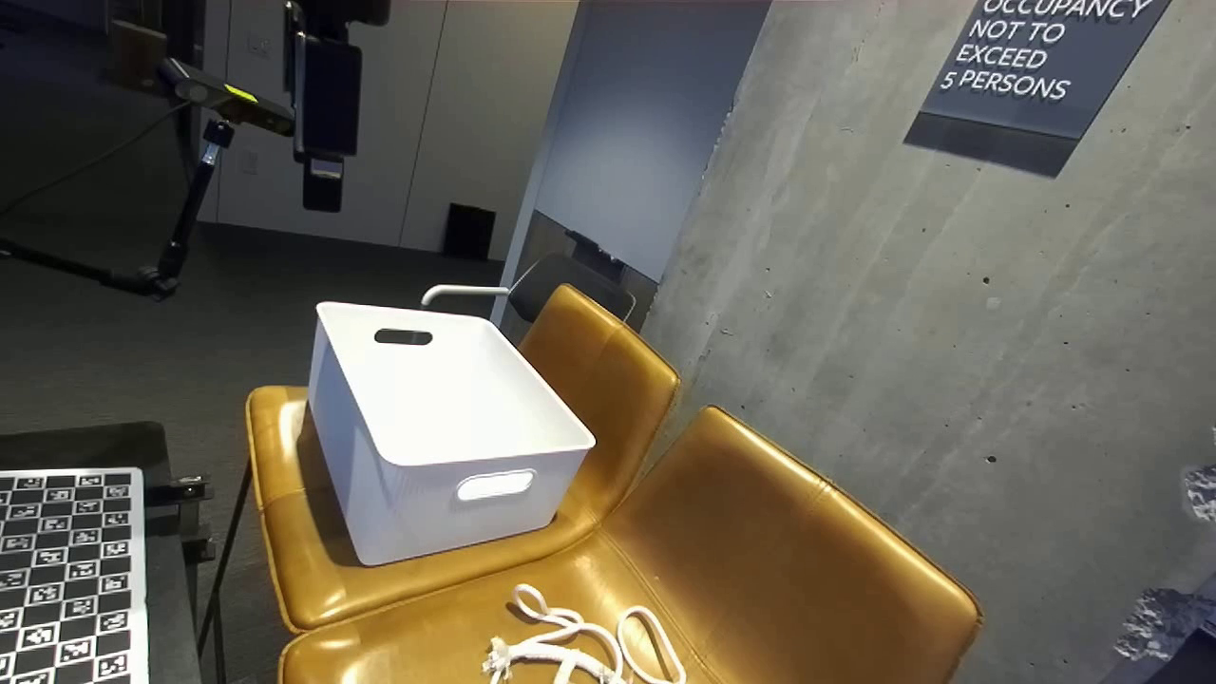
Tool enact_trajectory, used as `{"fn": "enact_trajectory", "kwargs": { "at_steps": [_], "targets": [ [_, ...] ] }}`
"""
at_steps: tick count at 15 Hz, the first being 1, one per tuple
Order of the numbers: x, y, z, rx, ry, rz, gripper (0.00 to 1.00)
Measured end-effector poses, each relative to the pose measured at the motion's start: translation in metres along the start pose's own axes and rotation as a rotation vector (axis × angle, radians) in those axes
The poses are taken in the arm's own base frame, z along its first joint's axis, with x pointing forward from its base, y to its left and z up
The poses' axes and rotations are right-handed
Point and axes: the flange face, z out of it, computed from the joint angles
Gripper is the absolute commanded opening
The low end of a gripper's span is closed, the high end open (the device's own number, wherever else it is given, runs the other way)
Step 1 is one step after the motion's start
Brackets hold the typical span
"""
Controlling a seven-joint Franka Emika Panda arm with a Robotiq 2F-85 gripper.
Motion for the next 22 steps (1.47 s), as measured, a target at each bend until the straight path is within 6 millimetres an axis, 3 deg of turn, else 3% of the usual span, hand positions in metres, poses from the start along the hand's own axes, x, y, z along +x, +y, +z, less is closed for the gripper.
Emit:
{"fn": "enact_trajectory", "kwargs": {
  "at_steps": [8,11,16,22],
  "targets": [
    [0.0,0.001,0.003,-0.004,-0.005,0.0,1.0],
    [0.006,0.015,0.015,-0.018,0.01,0.017,1.0],
    [0.028,0.082,0.047,-0.053,0.063,0.07,1.0],
    [0.04,0.174,0.112,-0.09,0.076,0.123,1.0]
  ]
}}
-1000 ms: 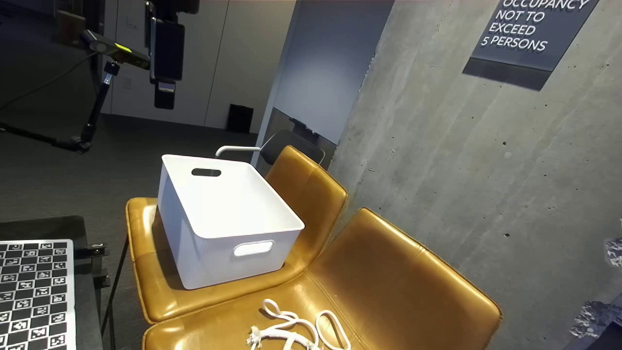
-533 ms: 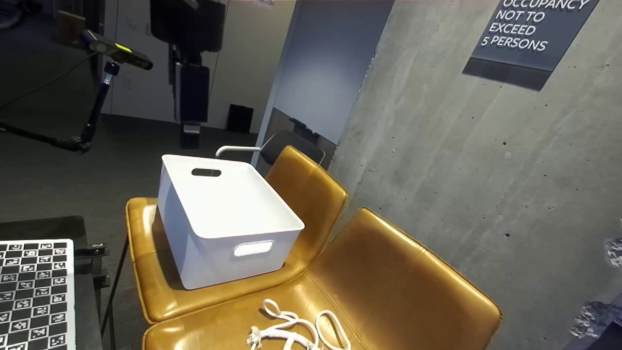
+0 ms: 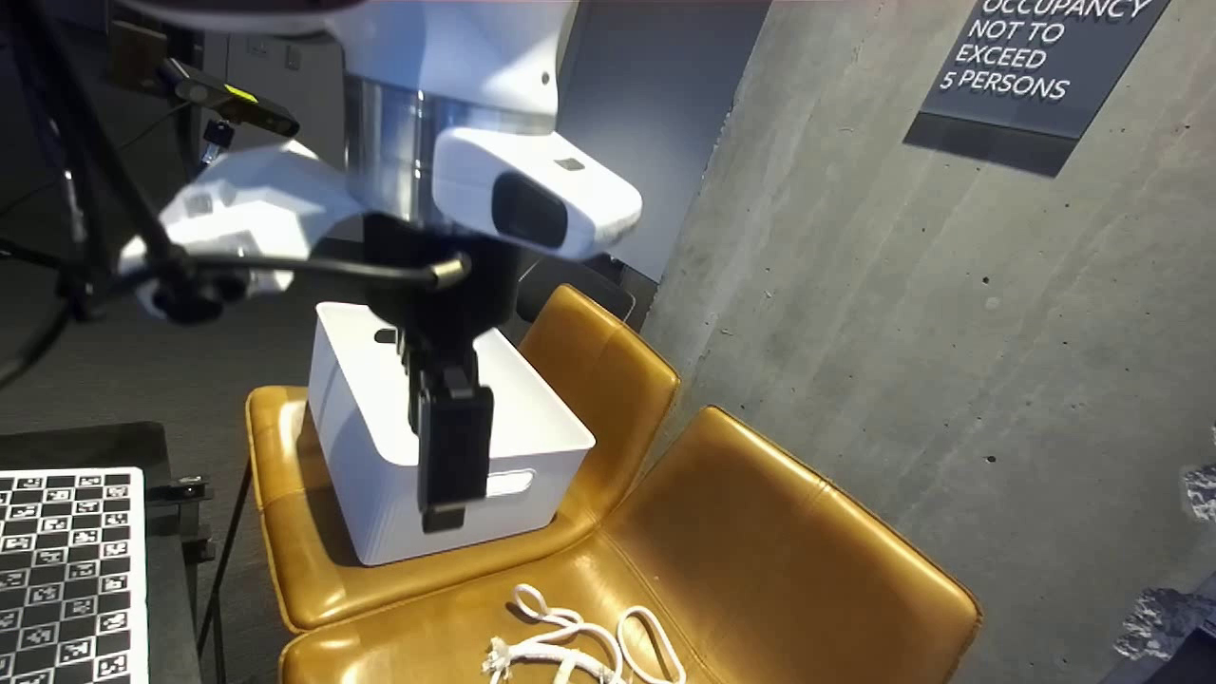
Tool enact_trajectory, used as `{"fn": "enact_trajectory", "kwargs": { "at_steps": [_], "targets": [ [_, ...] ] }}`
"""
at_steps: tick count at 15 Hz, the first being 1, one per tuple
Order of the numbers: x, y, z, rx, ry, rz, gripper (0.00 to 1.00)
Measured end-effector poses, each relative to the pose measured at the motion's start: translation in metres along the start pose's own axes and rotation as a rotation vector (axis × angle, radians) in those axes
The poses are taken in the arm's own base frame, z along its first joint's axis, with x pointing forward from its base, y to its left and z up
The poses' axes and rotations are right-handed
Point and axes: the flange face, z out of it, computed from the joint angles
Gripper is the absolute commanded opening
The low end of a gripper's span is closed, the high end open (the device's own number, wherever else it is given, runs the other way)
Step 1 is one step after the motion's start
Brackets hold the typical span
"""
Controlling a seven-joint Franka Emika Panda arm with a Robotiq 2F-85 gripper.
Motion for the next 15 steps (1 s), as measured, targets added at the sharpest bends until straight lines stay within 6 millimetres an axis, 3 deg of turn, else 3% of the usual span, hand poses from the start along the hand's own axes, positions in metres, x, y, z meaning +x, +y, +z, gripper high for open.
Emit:
{"fn": "enact_trajectory", "kwargs": {
  "at_steps": [4,11,15],
  "targets": [
    [0.005,0.03,0.058,-0.001,-0.024,-0.001,1.0],
    [0.015,0.045,0.142,-0.03,-0.09,-0.008,1.0],
    [0.019,0.065,0.186,-0.069,-0.121,0.009,1.0]
  ]
}}
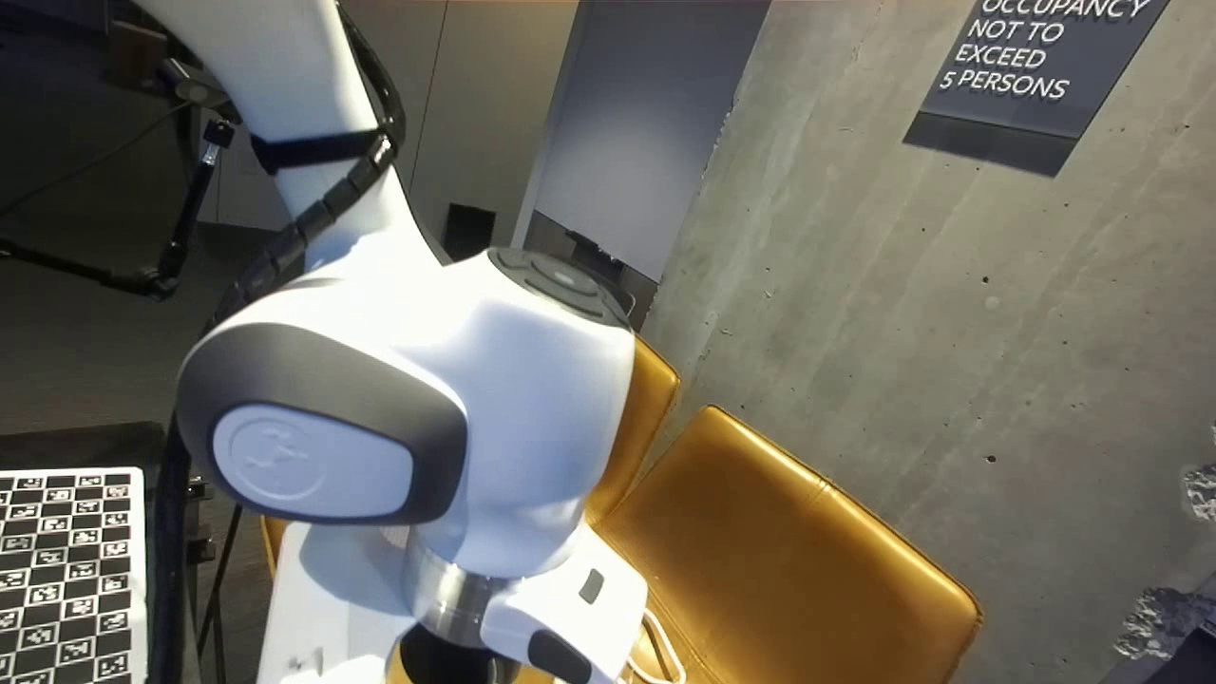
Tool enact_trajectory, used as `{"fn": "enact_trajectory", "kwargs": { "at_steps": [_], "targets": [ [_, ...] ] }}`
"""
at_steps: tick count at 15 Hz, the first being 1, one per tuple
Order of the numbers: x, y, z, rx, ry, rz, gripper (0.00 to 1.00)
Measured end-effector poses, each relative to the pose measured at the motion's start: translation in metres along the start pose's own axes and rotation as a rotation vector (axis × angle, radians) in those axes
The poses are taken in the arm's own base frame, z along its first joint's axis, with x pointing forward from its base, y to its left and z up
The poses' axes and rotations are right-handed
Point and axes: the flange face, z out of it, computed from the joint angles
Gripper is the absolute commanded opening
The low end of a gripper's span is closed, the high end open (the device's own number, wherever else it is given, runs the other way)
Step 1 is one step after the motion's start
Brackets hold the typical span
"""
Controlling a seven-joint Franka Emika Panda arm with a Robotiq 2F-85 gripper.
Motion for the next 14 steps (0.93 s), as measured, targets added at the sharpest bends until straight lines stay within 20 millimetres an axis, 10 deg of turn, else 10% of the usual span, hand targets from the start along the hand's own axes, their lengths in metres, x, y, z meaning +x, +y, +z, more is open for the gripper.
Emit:
{"fn": "enact_trajectory", "kwargs": {
  "at_steps": [14],
  "targets": [
    [0.019,0.037,0.08,-0.095,-0.033,-0.023,1.0]
  ]
}}
